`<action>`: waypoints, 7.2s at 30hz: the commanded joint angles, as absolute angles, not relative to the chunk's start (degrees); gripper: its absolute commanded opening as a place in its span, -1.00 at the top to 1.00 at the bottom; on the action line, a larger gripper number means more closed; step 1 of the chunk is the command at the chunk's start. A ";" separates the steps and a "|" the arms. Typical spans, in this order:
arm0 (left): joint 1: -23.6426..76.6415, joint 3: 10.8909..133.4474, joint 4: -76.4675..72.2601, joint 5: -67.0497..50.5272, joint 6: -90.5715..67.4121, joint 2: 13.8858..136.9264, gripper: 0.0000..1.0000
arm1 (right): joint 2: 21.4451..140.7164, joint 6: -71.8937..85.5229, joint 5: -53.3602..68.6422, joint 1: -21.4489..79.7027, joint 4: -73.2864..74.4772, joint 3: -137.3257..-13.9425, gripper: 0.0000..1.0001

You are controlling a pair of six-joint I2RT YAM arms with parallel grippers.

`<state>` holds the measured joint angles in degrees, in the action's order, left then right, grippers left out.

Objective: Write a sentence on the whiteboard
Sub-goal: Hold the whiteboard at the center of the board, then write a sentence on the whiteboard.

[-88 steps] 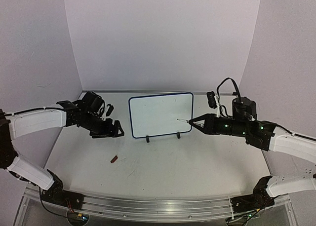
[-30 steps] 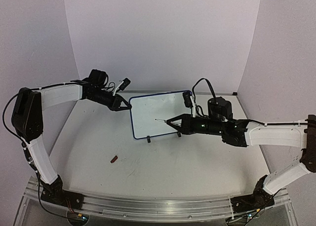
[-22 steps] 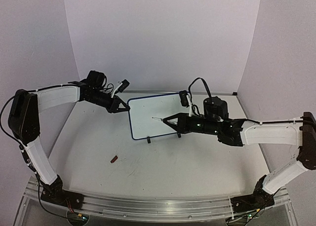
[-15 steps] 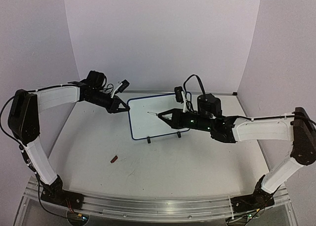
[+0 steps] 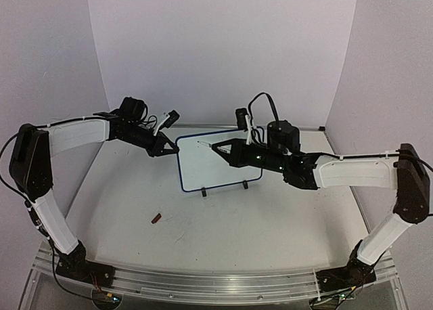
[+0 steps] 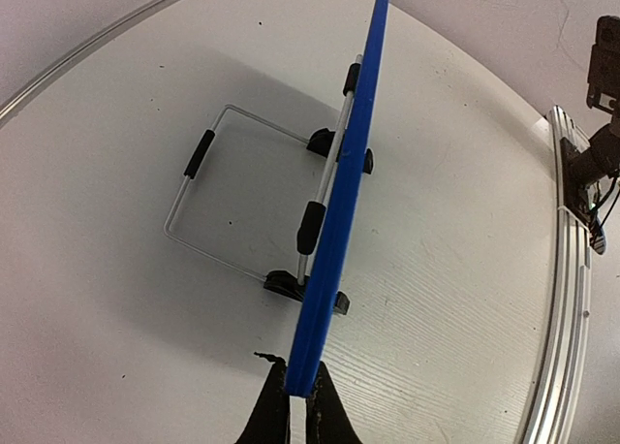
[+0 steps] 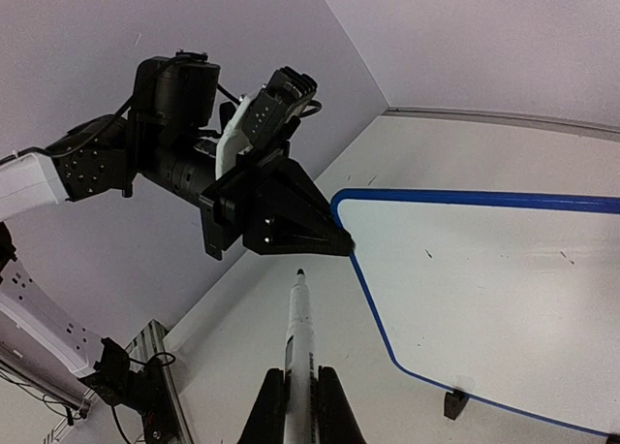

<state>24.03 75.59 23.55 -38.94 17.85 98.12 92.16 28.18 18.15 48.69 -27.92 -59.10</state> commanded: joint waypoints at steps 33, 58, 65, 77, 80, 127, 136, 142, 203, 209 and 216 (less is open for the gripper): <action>25.15 75.82 21.68 -38.94 17.85 99.34 1.00 | 106.63 25.51 21.43 46.59 -30.82 -71.65 1.00; 25.60 75.94 21.79 -38.56 18.10 99.23 1.00 | 110.75 25.41 16.92 46.36 -32.54 -74.35 1.00; 25.69 75.94 21.82 -38.45 18.12 99.33 1.00 | 111.82 25.36 18.01 46.26 -32.52 -75.01 1.00; 25.80 76.18 21.93 -38.25 18.27 99.41 1.00 | 113.22 25.49 19.77 46.27 -31.87 -75.15 1.00; 25.79 76.20 21.96 -38.23 18.21 99.40 1.00 | 113.25 25.49 19.83 46.26 -31.48 -74.84 1.00; 25.86 76.36 21.97 -37.90 18.04 99.67 1.00 | 110.86 25.99 15.25 46.27 -32.96 -68.12 1.00; 25.84 76.38 21.96 -37.88 18.04 99.74 1.00 | 112.30 26.18 16.74 46.42 -32.41 -68.67 1.00; 25.85 76.43 21.97 -37.88 17.99 99.76 1.00 | 113.06 25.67 17.47 46.75 -31.82 -69.65 1.00; 26.01 76.56 22.38 -37.62 17.85 100.29 1.00 | 107.21 18.19 15.92 46.78 -21.06 -73.08 1.00; 26.02 76.64 22.41 -37.56 17.87 100.50 1.00 | 108.58 18.45 16.48 46.83 -21.60 -74.14 1.00; 26.11 76.64 22.41 -37.53 17.91 100.57 1.00 | 109.16 19.21 15.45 46.88 -22.66 -73.97 1.00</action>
